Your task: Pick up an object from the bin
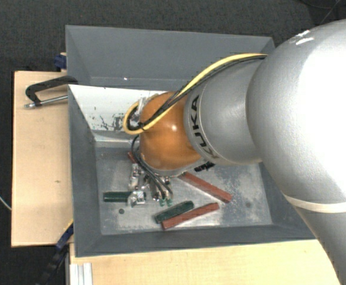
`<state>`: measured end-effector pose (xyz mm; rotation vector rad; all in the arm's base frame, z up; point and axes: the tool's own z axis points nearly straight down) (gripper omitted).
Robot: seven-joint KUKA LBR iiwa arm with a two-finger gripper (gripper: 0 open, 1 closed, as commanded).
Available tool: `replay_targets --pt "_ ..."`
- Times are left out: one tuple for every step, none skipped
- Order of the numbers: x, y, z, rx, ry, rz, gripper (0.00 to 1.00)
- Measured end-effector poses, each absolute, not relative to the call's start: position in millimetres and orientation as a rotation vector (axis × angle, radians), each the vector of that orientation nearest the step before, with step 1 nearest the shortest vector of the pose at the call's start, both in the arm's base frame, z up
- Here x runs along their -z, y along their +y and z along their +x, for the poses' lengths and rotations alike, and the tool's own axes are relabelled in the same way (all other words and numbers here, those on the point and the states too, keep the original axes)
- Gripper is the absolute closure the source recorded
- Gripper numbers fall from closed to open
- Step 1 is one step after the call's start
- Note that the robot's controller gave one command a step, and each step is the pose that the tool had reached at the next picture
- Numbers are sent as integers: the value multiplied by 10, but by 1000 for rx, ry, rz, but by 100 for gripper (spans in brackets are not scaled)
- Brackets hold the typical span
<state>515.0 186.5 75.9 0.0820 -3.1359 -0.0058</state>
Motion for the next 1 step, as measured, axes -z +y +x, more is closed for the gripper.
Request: replay_targets --pt "-2588 1865 5172 7 -3151 84 100"
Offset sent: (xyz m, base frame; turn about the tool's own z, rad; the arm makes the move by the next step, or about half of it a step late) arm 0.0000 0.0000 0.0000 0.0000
